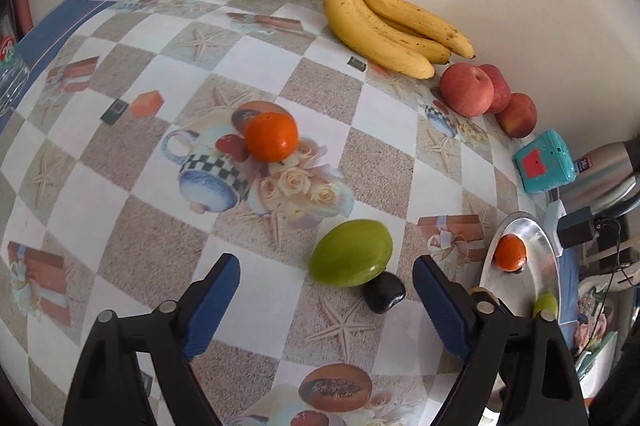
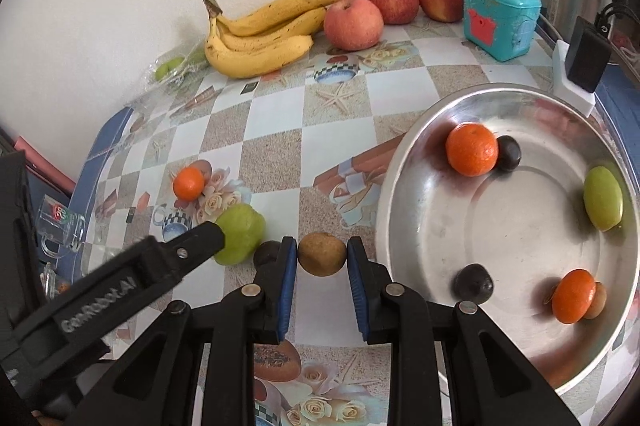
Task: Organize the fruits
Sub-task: 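Grasp the large green apple with the left tool while the right tool carries the kiwi over the bowl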
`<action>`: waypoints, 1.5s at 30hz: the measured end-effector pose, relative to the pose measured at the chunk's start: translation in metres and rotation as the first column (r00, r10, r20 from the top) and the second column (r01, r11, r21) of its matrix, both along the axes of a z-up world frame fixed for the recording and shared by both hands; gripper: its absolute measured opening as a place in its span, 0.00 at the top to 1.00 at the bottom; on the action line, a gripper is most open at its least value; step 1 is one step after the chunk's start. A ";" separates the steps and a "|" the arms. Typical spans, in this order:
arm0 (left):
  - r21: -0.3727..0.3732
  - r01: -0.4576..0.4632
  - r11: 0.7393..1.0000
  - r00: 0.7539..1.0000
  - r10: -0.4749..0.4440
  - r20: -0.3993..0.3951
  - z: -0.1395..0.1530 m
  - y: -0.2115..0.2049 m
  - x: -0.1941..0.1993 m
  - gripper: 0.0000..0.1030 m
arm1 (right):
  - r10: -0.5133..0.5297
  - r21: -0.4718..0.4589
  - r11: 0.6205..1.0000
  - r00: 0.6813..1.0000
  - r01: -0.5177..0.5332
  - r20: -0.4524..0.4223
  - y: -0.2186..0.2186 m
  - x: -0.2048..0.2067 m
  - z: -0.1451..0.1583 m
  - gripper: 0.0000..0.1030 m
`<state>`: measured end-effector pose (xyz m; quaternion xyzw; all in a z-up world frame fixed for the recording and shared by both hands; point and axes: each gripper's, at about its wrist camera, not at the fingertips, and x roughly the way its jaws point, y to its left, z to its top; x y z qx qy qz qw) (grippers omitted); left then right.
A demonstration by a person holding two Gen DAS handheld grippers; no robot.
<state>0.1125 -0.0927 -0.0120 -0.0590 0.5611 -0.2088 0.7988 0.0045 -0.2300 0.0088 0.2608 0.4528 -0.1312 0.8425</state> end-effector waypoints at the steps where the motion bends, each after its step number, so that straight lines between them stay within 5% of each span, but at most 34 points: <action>1: 0.002 0.007 1.000 1.000 -0.007 0.008 0.000 -0.002 0.000 0.17 | -0.005 0.002 1.000 1.000 0.005 0.007 -0.002 -0.002 0.002 0.74; 13: -0.013 0.031 0.999 1.000 -0.031 0.005 -0.015 -0.021 0.004 0.46 | -0.034 0.017 0.999 0.999 0.033 0.040 -0.011 -0.009 0.011 0.74; 32: -0.059 -0.036 0.998 0.999 0.036 0.004 0.004 -0.008 0.001 0.48 | -0.051 0.025 0.998 0.998 0.050 0.040 -0.015 -0.012 0.013 0.74; 45: -0.077 0.009 0.997 1.000 -0.007 0.024 0.023 -0.028 -0.022 0.48 | -0.078 0.042 0.996 0.996 0.076 0.044 -0.027 -0.024 0.016 0.74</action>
